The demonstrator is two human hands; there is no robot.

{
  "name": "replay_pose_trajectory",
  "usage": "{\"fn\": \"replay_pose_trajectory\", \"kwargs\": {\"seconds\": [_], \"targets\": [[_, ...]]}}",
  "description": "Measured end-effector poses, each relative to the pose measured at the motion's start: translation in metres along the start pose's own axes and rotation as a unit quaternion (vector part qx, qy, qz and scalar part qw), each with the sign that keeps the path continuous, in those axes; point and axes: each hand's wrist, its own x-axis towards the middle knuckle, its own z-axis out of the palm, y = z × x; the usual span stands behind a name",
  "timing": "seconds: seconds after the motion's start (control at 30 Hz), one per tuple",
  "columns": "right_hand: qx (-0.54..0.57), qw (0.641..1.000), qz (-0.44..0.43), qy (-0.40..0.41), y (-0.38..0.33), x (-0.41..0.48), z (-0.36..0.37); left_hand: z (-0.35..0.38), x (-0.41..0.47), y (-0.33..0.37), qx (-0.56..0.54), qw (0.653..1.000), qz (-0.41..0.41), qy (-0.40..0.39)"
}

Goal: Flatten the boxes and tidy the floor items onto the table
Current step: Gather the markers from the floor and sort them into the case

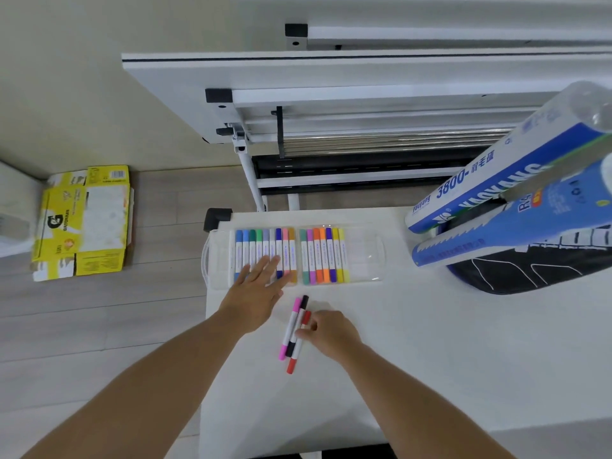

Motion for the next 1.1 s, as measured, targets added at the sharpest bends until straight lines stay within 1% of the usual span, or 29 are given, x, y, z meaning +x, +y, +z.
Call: {"fn": "replay_pose_trajectory", "kwargs": {"seconds": [0.1, 0.2, 0.37, 0.43, 0.5, 0.63, 0.77, 0.83, 0.9, 0.97, 1.03, 1.1], "targets": [[-0.022, 1.0, 0.011, 0.003, -0.004, 0.001, 0.01, -0.002, 0.001, -0.001, 0.003, 1.0, -0.001, -0.004], [-0.013, 0.999, 0.031, 0.007, -0.001, 0.0, 0.011, -0.002, 0.002, 0.002, -0.004, 1.0, 0.0, -0.003], [-0.004, 0.992, 0.122, 0.032, 0.001, 0.004, 0.005, -0.003, 0.006, 0.009, -0.005, 1.0, 0.008, -0.001], [-0.005, 0.991, 0.125, 0.04, -0.002, 0.003, 0.004, -0.005, 0.009, 0.014, -0.001, 1.0, 0.015, 0.003], [0.006, 0.993, 0.105, 0.046, -0.003, 0.001, 0.0, -0.008, 0.012, 0.018, -0.002, 1.0, 0.024, 0.006], [0.095, 0.992, 0.069, 0.043, 0.015, -0.006, -0.028, -0.014, 0.022, 0.026, -0.008, 1.0, 0.026, 0.011], [0.18, 0.981, 0.009, 0.073, 0.038, -0.011, -0.074, -0.024, 0.034, 0.038, -0.008, 1.0, 0.024, 0.017], [0.246, 0.965, 0.002, 0.088, 0.045, -0.005, -0.093, -0.027, 0.04, 0.046, -0.01, 0.999, 0.025, 0.018], [0.31, 0.946, 0.027, 0.087, 0.051, 0.005, -0.107, -0.027, 0.047, 0.052, -0.01, 1.0, 0.022, 0.015], [0.368, 0.927, 0.033, 0.063, 0.055, 0.012, -0.119, -0.024, 0.052, 0.056, -0.009, 1.0, 0.013, 0.005], [0.435, 0.9, 0.012, 0.034, 0.058, 0.017, -0.129, -0.02, 0.055, 0.058, -0.004, 1.0, 0.01, -0.006], [0.46, 0.888, 0.003, 0.021, 0.061, 0.022, -0.136, -0.015, 0.056, 0.059, 0.004, 1.0, 0.012, -0.004]]}}
